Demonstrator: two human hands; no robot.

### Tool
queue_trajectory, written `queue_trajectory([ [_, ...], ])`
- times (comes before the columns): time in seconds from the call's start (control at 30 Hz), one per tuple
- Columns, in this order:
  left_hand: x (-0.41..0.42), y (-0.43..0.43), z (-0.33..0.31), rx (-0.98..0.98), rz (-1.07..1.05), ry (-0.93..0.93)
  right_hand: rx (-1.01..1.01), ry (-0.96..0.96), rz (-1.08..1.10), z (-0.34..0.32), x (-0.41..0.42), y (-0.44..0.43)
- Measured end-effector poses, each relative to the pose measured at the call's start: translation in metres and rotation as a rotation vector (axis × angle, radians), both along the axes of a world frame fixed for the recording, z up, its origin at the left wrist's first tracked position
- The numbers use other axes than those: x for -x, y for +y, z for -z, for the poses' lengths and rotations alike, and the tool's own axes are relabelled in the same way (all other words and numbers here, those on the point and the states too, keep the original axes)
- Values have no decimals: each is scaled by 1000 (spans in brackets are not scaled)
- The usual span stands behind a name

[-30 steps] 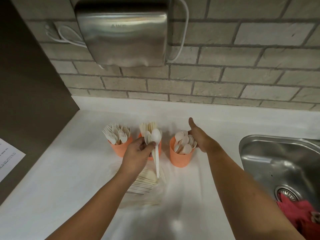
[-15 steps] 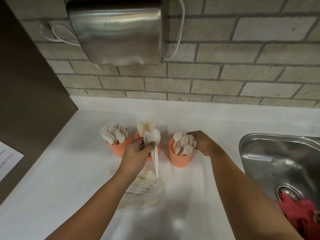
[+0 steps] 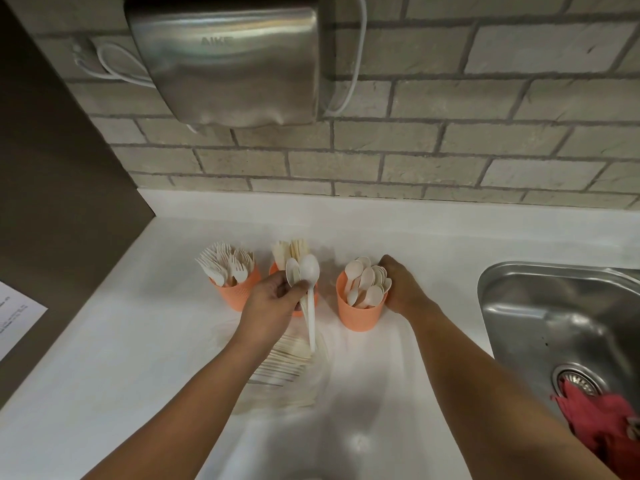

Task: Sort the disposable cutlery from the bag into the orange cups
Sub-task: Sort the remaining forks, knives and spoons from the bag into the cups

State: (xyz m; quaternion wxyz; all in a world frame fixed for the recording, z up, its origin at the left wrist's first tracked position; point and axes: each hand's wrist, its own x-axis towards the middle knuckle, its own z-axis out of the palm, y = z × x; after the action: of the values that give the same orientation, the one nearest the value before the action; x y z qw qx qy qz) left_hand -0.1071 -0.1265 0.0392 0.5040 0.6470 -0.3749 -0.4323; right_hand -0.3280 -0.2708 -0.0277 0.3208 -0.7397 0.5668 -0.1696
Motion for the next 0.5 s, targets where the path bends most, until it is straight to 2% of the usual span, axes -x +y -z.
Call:
queue_trajectory([
  [0.27,-4,0,-2,20,8,-13,-44,146,-96,-2,3,-1],
  [0.33,-5,0,-1,28,14,-7,16,220,-105,0,8,-4],
  [0.4,-4,2,-2,36,20,6,101,186,15,2,15,-8],
  [0.5,-6,4,-2,40,31,17,170,-47,279,-17,23,-5],
])
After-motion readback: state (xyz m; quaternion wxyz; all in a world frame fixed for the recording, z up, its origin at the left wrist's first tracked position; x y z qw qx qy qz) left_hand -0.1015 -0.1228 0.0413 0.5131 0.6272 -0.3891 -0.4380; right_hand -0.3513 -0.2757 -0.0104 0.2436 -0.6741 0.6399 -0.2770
